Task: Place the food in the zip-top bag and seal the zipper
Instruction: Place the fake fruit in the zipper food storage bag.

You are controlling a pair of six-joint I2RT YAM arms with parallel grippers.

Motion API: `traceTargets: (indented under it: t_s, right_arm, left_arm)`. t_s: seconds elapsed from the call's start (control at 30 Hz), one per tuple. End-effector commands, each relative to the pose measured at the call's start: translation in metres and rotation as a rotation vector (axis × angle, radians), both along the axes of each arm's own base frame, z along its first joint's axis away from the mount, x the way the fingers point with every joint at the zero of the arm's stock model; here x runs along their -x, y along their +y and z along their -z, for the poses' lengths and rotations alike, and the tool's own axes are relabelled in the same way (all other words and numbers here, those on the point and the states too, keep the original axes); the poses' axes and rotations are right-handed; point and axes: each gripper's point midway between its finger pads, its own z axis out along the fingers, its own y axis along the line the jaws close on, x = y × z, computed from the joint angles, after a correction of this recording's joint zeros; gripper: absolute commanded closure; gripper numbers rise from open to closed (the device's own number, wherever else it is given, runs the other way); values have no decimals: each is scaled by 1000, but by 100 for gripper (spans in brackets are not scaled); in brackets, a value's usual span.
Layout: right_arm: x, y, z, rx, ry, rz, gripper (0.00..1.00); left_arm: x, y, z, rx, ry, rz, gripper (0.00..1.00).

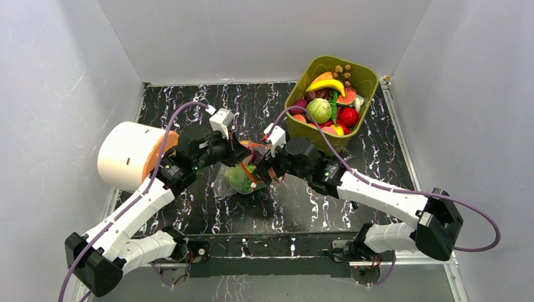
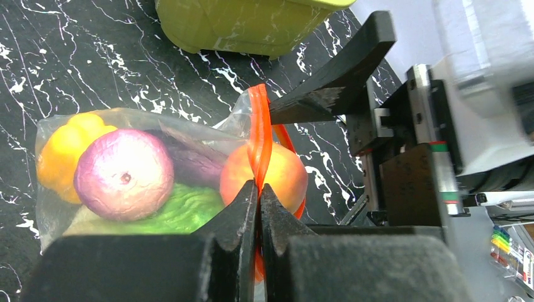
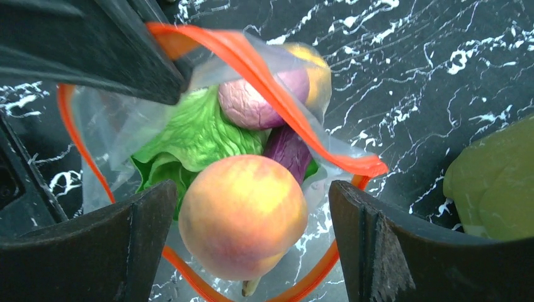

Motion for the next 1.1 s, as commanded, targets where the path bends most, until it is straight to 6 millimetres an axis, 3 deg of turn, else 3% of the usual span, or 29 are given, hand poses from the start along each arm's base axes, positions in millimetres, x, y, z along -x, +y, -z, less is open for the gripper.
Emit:
traceTargets:
  t_s: [0.0,0.3,0.57,0.73,0.87,1.07]
  right_arm:
    - [0,8,-57,-93,-71,-28,10]
    - [8,4,-74,-114,-33,-26,20]
    - [4,-24,-86,-112,-37,105,28]
    - [-17,-45,-104,-196,-1,339,37]
    - [-38,-55,-117,-200,6,398,40]
    - [-97,-87,-121,-150,-3,512,40]
  left_arm:
    - [2,1,-16,32,-57,2,100]
    - [1,2,-20,37,-63,-10,100]
    - [-1,2,-22,41,-66,-17,100]
    - [-2,2,-21,42,-74,-18,100]
    - [-4,3,-15,30,-76,-28,100]
    - [0,1,-17,28,-105,18,100]
